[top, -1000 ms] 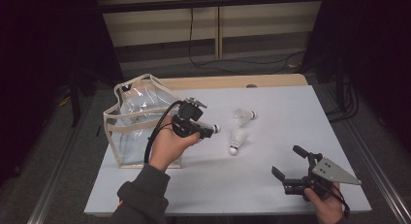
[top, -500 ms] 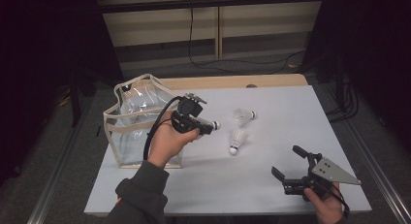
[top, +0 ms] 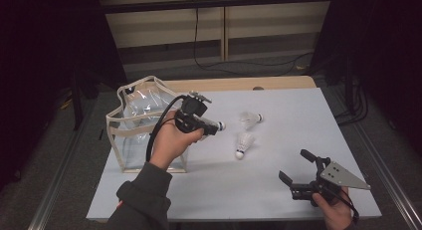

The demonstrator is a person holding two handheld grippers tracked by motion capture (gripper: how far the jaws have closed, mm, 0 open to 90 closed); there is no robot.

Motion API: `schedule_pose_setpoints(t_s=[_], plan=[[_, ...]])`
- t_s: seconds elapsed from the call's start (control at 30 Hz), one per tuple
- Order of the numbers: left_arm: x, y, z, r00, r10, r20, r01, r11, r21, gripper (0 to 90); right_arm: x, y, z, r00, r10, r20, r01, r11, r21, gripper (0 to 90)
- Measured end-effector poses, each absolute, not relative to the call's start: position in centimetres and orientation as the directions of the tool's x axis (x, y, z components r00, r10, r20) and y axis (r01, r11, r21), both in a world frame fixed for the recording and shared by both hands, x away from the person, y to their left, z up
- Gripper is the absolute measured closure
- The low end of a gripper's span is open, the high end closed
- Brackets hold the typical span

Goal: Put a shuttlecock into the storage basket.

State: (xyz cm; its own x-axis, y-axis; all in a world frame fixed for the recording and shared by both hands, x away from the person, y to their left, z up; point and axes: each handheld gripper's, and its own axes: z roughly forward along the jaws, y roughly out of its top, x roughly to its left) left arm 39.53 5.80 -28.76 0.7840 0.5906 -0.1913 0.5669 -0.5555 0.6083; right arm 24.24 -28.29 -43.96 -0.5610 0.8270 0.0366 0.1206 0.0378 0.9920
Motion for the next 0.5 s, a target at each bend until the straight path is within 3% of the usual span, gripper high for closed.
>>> schedule_pose_setpoints(t_s=[0.5], plan=[[39.8, 5.9, -27.7, 0.784, 0.595, -0.174, 0.561, -0.562, 0.608, 87.1, 24.3, -28.2, -44.0, -0.559, 0.828, 0.046, 0.129, 0.032, 0.991, 0.0]])
